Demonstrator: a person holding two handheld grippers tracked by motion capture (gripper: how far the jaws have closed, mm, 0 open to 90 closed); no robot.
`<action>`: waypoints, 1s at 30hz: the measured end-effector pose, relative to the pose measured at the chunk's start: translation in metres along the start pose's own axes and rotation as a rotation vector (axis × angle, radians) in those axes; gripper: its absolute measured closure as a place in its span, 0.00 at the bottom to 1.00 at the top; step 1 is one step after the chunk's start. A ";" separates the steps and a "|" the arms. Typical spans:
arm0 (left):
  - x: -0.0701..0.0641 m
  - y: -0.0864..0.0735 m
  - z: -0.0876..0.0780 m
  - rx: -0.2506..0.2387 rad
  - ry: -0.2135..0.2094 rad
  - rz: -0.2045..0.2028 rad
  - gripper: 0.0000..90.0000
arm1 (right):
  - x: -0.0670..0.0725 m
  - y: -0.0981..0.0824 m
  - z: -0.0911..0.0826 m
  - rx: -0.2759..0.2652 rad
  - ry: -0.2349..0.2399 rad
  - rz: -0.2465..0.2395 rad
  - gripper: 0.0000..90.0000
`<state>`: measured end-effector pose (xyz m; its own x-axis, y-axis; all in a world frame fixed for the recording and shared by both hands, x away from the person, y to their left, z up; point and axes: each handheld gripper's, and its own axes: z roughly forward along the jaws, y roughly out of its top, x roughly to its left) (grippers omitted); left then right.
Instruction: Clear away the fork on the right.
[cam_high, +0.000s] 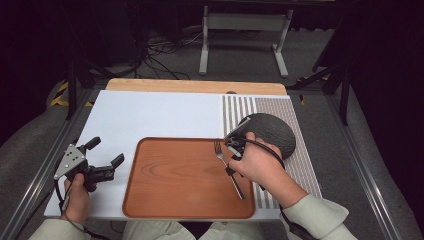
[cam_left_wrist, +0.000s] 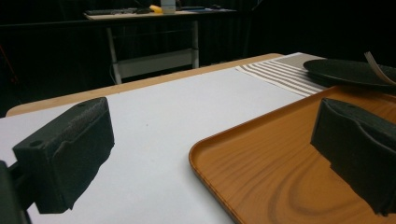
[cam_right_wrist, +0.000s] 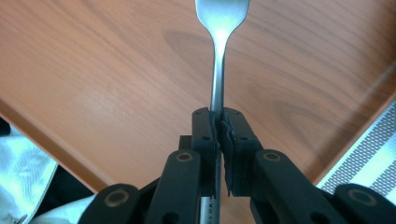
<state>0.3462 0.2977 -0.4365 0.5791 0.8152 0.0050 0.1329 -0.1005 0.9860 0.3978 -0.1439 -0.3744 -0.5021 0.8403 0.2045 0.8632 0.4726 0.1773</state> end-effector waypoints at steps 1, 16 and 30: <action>0.000 0.000 0.000 0.001 0.000 0.001 0.00 | -0.001 0.001 0.002 0.012 0.000 0.006 0.94; 0.000 0.000 0.000 0.001 0.001 0.001 0.00 | -0.005 0.000 0.020 0.071 -0.013 0.039 0.94; 0.000 0.000 0.000 0.000 0.001 0.002 0.00 | -0.008 0.001 0.031 0.098 -0.004 0.064 0.93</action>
<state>0.3456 0.2977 -0.4364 0.5783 0.8158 0.0068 0.1319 -0.1018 0.9860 0.4047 -0.1420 -0.4054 -0.4460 0.8705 0.2083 0.8945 0.4418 0.0687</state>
